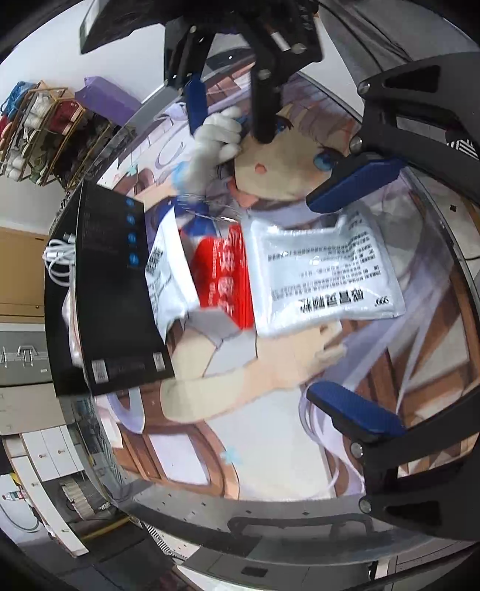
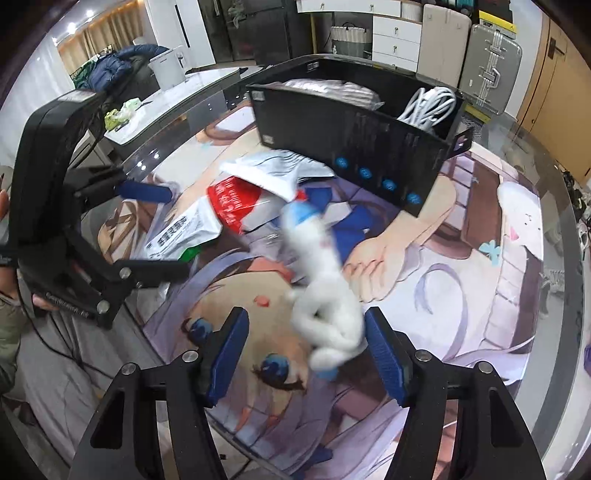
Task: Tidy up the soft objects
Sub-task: 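Grasp the white sachet with the left tool while the right tool grasps the plush toy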
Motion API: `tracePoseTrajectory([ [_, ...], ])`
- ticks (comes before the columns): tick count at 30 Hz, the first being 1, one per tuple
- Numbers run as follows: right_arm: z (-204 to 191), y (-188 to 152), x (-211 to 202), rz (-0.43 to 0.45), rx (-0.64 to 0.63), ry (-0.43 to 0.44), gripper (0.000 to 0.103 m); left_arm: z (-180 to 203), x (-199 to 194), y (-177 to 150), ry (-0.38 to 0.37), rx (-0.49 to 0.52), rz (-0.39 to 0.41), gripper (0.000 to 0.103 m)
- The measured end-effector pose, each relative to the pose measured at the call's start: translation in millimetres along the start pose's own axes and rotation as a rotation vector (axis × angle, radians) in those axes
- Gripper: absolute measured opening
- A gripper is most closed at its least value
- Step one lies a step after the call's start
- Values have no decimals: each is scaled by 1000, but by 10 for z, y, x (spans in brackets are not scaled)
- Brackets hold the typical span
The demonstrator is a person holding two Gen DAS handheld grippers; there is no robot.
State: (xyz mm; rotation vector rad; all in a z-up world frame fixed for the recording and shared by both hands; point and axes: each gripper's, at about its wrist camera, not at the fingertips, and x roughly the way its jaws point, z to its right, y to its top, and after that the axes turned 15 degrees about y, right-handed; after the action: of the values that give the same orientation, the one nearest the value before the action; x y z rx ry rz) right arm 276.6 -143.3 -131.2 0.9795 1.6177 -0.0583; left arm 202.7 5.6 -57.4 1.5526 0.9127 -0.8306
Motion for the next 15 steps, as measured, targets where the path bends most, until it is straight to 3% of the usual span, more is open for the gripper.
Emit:
tracePoseTrajectory([
  [2, -42, 0, 7, 1, 8, 41, 67, -23, 2, 7, 4, 3, 6, 93],
  [7, -78, 57, 11, 45, 21, -26, 67, 2, -21, 7, 16, 30, 15, 89],
  [13, -23, 220, 120, 71, 44, -62, 66, 114, -50, 5, 20, 81, 35, 58],
  [15, -7, 244, 160, 65, 41, -60, 57, 125, -58, 11, 13, 88, 40, 53],
])
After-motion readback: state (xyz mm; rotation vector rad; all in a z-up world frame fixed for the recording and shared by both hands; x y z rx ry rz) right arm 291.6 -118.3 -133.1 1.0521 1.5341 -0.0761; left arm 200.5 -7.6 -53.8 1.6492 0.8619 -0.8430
